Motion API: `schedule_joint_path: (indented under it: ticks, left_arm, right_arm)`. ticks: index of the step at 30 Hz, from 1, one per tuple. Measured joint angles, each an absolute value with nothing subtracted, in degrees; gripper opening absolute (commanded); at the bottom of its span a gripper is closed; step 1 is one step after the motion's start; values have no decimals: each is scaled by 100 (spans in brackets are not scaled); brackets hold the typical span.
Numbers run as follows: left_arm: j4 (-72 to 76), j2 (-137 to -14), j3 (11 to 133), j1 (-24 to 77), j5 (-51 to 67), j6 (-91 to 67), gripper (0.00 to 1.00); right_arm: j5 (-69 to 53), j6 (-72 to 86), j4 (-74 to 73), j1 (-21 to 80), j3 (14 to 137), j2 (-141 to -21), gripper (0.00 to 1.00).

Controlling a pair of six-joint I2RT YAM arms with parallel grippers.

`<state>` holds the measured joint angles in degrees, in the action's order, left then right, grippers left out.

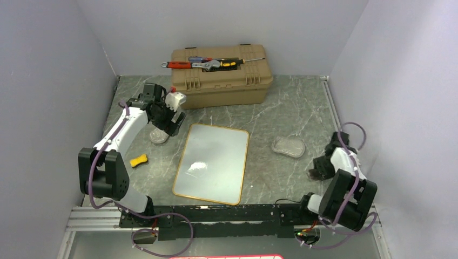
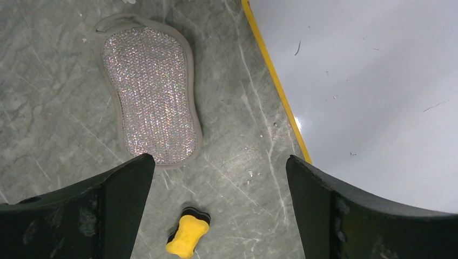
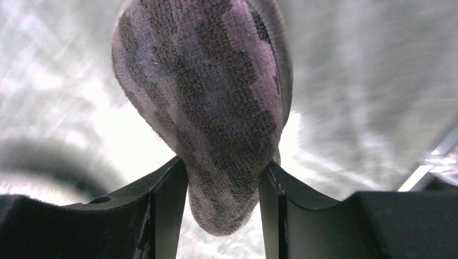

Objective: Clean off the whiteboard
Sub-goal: Move the whiteboard eraser to the center of the board.

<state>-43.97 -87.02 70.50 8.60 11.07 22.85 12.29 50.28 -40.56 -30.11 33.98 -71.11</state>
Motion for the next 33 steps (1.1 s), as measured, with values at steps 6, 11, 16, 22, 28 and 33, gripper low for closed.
schedule_joint_path:
  ticks: [6,11,16,22,28,33]
  left_arm:
    - [-4403,-8718,7052,860,1059,2290,98]
    - [-4397,-8755,7028,860,1044,2305,97]
    - [-4407,-8879,6941,860,1009,2320,97]
    - [-4403,-8890,6879,860,954,2346,98]
    - [-4399,-8888,6602,860,939,2539,98]
    - [-4292,-8886,6154,843,937,3004,98]
  right_arm:
    - [834,5878,-3524,-878,3323,-6991,50]
    - [517,6630,-3153,220,3002,-6604,50]
    - [331,7109,-2928,1090,3511,-7446,62]
    - [386,7459,-2864,1802,4418,-8416,82]
    - [681,7559,-3341,2088,4431,-8066,96]
    - [845,7456,-3767,2552,4748,-7863,97]
